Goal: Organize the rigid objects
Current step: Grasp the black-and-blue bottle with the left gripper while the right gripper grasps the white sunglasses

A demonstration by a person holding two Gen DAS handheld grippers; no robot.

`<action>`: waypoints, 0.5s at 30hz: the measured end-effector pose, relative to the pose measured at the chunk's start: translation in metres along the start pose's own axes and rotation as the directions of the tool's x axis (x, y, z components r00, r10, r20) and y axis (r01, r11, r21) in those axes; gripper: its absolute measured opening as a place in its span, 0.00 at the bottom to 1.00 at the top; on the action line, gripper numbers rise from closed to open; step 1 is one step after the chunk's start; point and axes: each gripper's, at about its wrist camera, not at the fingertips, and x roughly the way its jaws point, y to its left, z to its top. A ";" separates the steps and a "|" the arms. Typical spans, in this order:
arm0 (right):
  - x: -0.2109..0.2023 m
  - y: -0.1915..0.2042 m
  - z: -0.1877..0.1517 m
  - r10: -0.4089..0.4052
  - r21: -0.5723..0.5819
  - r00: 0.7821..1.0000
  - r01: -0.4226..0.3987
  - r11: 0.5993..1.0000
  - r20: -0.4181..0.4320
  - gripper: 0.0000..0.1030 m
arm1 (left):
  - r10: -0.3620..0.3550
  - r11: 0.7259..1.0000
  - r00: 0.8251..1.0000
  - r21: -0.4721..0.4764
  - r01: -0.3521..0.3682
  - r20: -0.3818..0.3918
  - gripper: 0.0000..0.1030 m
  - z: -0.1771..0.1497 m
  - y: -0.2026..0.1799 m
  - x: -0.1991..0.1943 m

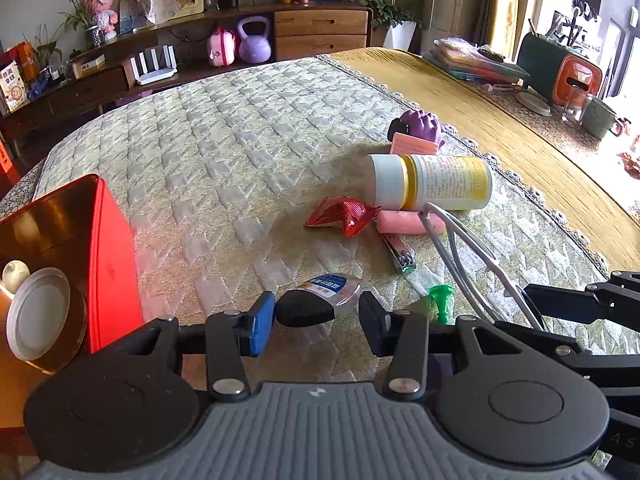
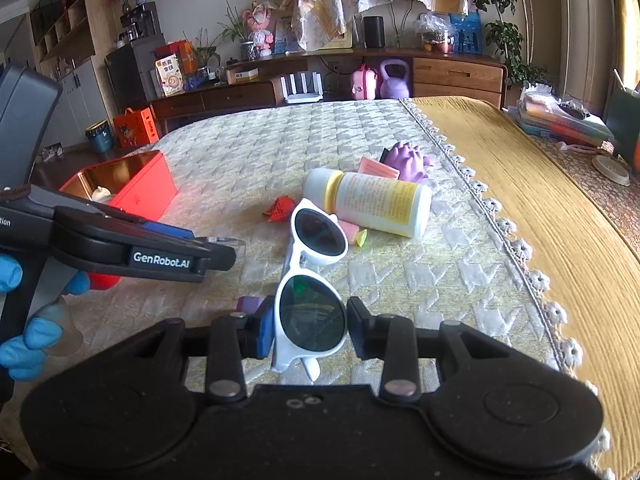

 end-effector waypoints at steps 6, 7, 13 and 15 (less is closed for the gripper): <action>-0.013 0.006 -0.002 -0.007 -0.003 1.000 0.007 1.000 0.014 0.35 | 0.006 1.000 1.000 -0.005 -0.005 0.007 0.32 -0.007 0.007 -0.016; -0.015 0.007 -0.002 -0.007 0.001 1.000 0.007 1.000 0.015 0.35 | 0.003 1.000 1.000 -0.007 -0.003 0.003 0.32 -0.009 0.009 -0.017; -0.022 0.006 -0.004 -0.001 0.016 1.000 0.001 1.000 0.029 0.35 | -0.041 0.999 0.999 -0.028 0.041 0.018 0.57 -0.012 0.018 -0.022; -0.022 0.005 -0.004 0.001 0.021 1.000 -0.002 1.000 0.030 0.35 | -0.050 0.998 0.998 -0.033 0.051 0.035 0.77 -0.011 0.019 -0.022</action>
